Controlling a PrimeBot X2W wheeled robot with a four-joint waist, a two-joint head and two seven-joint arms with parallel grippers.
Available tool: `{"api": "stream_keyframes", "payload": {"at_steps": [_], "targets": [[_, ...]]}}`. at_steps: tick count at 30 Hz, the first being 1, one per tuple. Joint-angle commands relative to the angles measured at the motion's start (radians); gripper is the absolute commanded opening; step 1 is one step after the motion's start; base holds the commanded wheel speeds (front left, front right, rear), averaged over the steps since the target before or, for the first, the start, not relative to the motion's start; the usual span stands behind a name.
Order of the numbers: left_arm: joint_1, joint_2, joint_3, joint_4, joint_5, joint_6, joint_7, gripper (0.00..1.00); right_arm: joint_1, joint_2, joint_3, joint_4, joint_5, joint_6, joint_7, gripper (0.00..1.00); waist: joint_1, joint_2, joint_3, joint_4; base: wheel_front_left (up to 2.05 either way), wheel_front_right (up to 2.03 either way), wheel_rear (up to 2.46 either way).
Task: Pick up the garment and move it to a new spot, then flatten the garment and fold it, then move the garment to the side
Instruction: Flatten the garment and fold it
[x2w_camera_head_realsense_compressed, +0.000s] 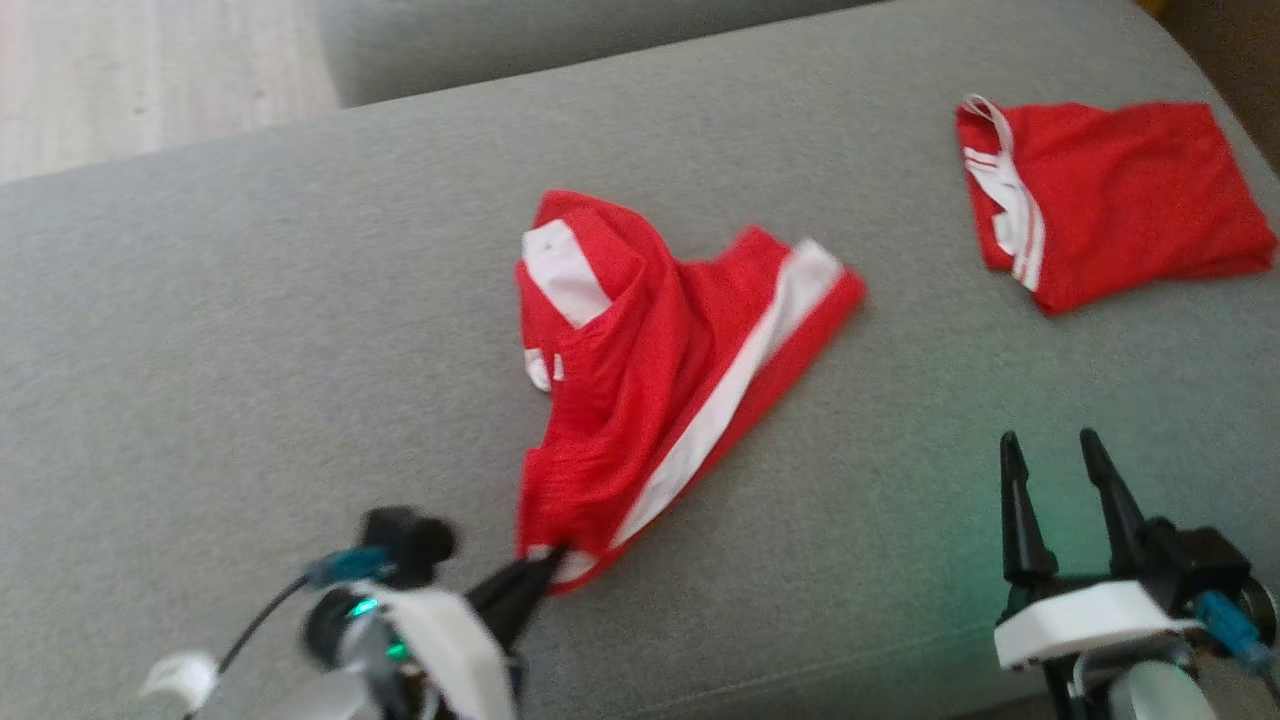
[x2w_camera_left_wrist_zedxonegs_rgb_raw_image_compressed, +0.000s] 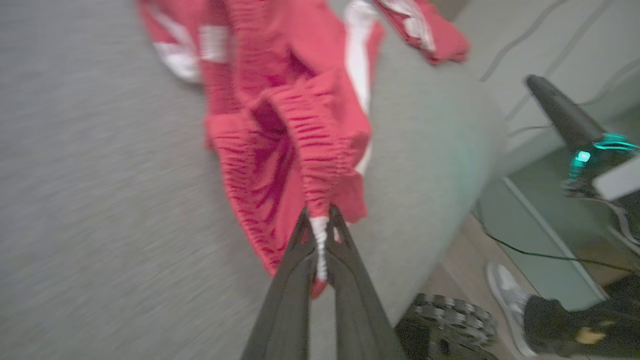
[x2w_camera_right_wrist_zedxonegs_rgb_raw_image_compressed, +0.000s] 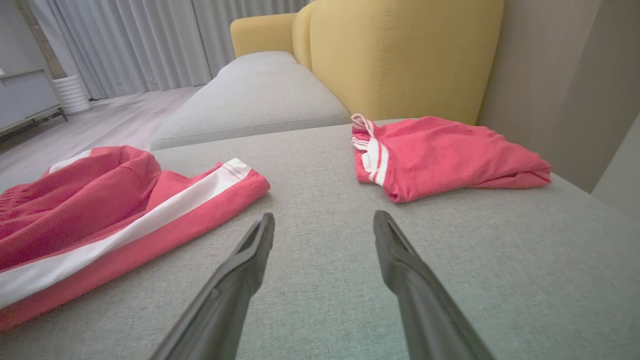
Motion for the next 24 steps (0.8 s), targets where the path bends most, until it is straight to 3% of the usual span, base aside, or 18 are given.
{"api": "stream_keyframes", "payload": {"at_steps": [1,6,7,9,13,17,21,24], "targets": [[-0.014,0.040,0.072,-0.012,-0.005,0.035,-0.042,0.00,0.011,-0.008,0.021,-0.023,-0.010,-0.001,-0.011,1.00,0.0000,0.0000,-0.016,0.028,0.00,0.00,0.00],[0.035,0.074,0.143,0.084,-0.015,0.116,-0.123,0.00,0.019,-0.008,0.021,-0.021,-0.025,-0.001,-0.011,1.00,0.0000,0.0000,-0.034,0.072,0.00,0.00,0.00],[0.037,0.069,0.163,0.103,-0.022,0.128,-0.147,0.29,0.020,-0.008,0.025,-0.020,-0.030,-0.001,-0.011,1.00,0.0000,0.0000,-0.037,0.080,0.00,0.00,0.00],[0.036,0.066,0.182,0.141,-0.016,0.145,-0.177,1.00,0.023,-0.008,0.038,-0.017,-0.039,-0.001,-0.011,1.00,0.0000,0.0000,-0.044,0.091,0.00,0.00,0.00],[0.050,0.042,0.214,0.175,-0.068,0.160,-0.172,1.00,0.023,-0.008,0.042,-0.017,-0.048,-0.001,-0.011,1.00,0.0000,0.0000,-0.046,0.100,0.00,0.00,0.00],[0.051,0.061,0.201,0.158,-0.064,0.196,-0.117,1.00,0.024,-0.008,0.040,-0.016,-0.043,-0.001,-0.011,1.00,0.0000,0.0000,-0.046,0.102,0.00,0.00,0.00],[0.032,0.070,0.238,0.045,-0.050,0.267,-0.139,1.00,0.032,-0.008,0.044,-0.017,-0.046,-0.001,-0.011,1.00,0.0000,0.0000,-0.045,0.101,0.00,0.00,0.00],[0.010,0.058,0.208,-0.077,-0.018,0.266,-0.134,1.00,0.034,-0.008,0.045,-0.016,-0.042,-0.001,-0.011,1.00,0.0000,0.0000,-0.042,0.093,0.00,0.00,0.00]]}}
